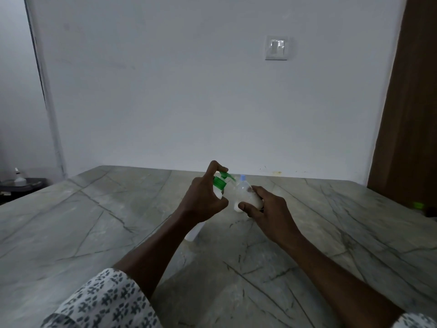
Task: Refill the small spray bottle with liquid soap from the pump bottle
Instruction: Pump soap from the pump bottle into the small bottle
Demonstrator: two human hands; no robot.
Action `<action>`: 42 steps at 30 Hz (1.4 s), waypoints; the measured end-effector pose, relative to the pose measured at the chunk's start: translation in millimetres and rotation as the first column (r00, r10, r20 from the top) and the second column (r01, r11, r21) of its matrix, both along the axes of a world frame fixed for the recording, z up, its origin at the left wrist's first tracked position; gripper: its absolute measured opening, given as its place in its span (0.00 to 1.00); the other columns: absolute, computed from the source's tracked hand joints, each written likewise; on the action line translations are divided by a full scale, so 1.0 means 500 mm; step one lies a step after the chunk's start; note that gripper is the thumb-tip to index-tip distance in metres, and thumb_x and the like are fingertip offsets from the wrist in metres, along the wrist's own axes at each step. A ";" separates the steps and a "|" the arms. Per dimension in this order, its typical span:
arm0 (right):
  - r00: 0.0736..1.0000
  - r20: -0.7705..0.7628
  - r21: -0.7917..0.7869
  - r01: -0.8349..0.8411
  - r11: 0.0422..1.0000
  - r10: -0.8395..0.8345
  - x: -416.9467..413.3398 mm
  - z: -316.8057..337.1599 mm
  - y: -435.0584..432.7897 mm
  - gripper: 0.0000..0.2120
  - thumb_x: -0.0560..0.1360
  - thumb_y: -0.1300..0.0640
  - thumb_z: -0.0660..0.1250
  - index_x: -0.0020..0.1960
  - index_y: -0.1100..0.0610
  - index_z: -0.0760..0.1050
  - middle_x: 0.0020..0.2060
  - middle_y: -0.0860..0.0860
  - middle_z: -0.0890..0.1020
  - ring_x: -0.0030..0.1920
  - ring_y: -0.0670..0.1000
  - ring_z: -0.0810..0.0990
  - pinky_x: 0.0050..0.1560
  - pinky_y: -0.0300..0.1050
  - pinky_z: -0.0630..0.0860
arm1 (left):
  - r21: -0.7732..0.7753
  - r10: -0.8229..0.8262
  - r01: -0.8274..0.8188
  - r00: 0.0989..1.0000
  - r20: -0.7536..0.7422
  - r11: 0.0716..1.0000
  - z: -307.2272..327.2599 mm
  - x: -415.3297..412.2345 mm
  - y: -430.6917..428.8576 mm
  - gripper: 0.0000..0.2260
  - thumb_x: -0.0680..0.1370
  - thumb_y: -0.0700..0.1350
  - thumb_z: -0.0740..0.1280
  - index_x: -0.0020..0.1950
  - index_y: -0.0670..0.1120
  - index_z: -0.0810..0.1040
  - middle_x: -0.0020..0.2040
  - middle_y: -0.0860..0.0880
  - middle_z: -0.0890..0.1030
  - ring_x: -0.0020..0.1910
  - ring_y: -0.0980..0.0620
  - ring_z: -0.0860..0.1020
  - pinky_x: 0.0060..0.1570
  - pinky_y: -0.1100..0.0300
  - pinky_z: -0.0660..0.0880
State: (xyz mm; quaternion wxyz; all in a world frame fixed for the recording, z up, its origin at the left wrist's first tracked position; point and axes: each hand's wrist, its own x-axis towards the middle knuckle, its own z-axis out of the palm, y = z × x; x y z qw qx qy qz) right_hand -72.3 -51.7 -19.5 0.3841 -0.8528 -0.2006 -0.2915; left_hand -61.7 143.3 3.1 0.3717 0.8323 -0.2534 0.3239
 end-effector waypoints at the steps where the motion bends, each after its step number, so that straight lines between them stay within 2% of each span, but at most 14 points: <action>1: 1.000 0.000 0.002 0.002 1.000 -0.002 0.000 0.000 0.000 0.26 0.72 0.46 0.71 0.66 0.57 0.73 0.56 0.54 0.82 0.49 0.50 0.81 0.39 0.22 0.66 | 0.004 0.002 -0.002 1.000 -0.002 1.000 0.000 -0.001 0.000 0.29 0.66 0.42 0.74 0.63 0.55 0.66 0.45 0.55 0.80 0.39 0.56 0.80 0.35 0.64 0.79; 5: 1.000 0.027 0.022 0.013 1.000 -0.014 0.001 0.003 -0.001 0.25 0.72 0.46 0.71 0.65 0.57 0.73 0.55 0.54 0.82 0.46 0.46 0.77 0.37 0.21 0.67 | 0.038 0.019 -0.019 1.000 0.001 0.999 -0.002 -0.003 -0.002 0.34 0.66 0.43 0.73 0.68 0.56 0.63 0.48 0.51 0.82 0.35 0.48 0.81 0.37 0.52 0.81; 8: 0.999 0.034 0.020 0.013 1.000 -0.013 0.002 0.002 -0.002 0.24 0.72 0.46 0.71 0.64 0.56 0.74 0.54 0.54 0.82 0.44 0.45 0.76 0.38 0.22 0.67 | 0.039 0.018 -0.018 1.000 -0.001 0.999 -0.001 -0.006 -0.002 0.34 0.66 0.44 0.72 0.69 0.56 0.64 0.49 0.49 0.83 0.36 0.47 0.81 0.38 0.48 0.81; 16: 1.000 0.019 0.010 0.002 1.000 -0.002 0.007 -0.005 -0.004 0.25 0.72 0.45 0.71 0.65 0.56 0.74 0.54 0.54 0.82 0.46 0.49 0.80 0.44 0.34 0.72 | 0.049 0.038 -0.038 0.999 0.001 0.998 0.002 -0.006 -0.004 0.30 0.67 0.43 0.74 0.64 0.55 0.65 0.49 0.53 0.81 0.37 0.48 0.81 0.37 0.54 0.81; 20: 1.000 0.030 -0.016 0.008 1.000 -0.008 0.006 -0.004 -0.002 0.25 0.72 0.46 0.71 0.65 0.57 0.74 0.54 0.53 0.82 0.44 0.46 0.77 0.38 0.23 0.68 | 0.040 0.052 -0.052 0.999 0.004 0.998 0.000 -0.004 -0.004 0.29 0.67 0.42 0.74 0.63 0.54 0.66 0.47 0.51 0.82 0.37 0.49 0.81 0.36 0.51 0.81; 25: 1.000 0.032 0.032 0.000 0.999 -0.001 0.000 0.002 -0.001 0.23 0.72 0.47 0.71 0.64 0.57 0.74 0.52 0.53 0.82 0.44 0.47 0.77 0.39 0.27 0.68 | 0.028 0.007 -0.007 1.000 -0.012 1.000 0.002 -0.006 -0.001 0.33 0.66 0.43 0.73 0.68 0.55 0.65 0.47 0.53 0.82 0.36 0.52 0.80 0.37 0.57 0.80; 29: 1.000 0.029 0.028 0.003 1.000 -0.003 -0.002 0.002 -0.002 0.23 0.73 0.47 0.71 0.64 0.57 0.74 0.53 0.53 0.82 0.45 0.47 0.77 0.39 0.25 0.67 | 0.021 -0.015 0.015 1.000 -0.019 1.000 0.003 -0.008 0.001 0.33 0.66 0.42 0.73 0.68 0.55 0.65 0.46 0.55 0.81 0.37 0.54 0.80 0.36 0.62 0.79; 33: 1.000 0.003 0.035 -0.005 0.999 0.005 0.000 0.000 -0.003 0.25 0.73 0.48 0.70 0.66 0.57 0.73 0.56 0.54 0.81 0.50 0.51 0.80 0.46 0.36 0.71 | 0.039 -0.011 0.011 1.000 -0.015 0.999 0.004 -0.005 -0.001 0.32 0.67 0.40 0.74 0.67 0.54 0.65 0.46 0.53 0.82 0.35 0.51 0.80 0.35 0.63 0.79; 36: 1.000 0.004 0.014 -0.006 1.000 0.006 0.002 -0.001 -0.003 0.25 0.73 0.47 0.70 0.66 0.57 0.73 0.58 0.54 0.81 0.52 0.52 0.79 0.48 0.37 0.71 | 0.051 0.025 -0.024 0.999 -0.022 0.998 0.004 -0.003 -0.002 0.31 0.67 0.41 0.75 0.65 0.54 0.66 0.49 0.54 0.80 0.37 0.48 0.81 0.38 0.60 0.81; 39: 1.000 0.005 0.011 -0.007 1.000 0.007 0.002 -0.003 0.000 0.26 0.73 0.47 0.70 0.66 0.58 0.73 0.58 0.54 0.81 0.53 0.52 0.80 0.48 0.36 0.71 | 0.040 0.046 -0.045 0.999 -0.019 0.998 0.002 -0.004 -0.003 0.30 0.67 0.42 0.75 0.62 0.55 0.65 0.49 0.55 0.79 0.38 0.51 0.81 0.38 0.57 0.81; 42: 1.000 0.010 0.021 0.005 1.000 -0.006 0.000 -0.001 0.002 0.26 0.73 0.47 0.70 0.66 0.58 0.73 0.57 0.55 0.81 0.51 0.51 0.80 0.45 0.34 0.70 | 0.038 0.037 -0.036 0.999 -0.024 0.999 0.001 -0.007 -0.003 0.31 0.66 0.43 0.74 0.65 0.56 0.65 0.49 0.53 0.81 0.37 0.50 0.81 0.37 0.55 0.81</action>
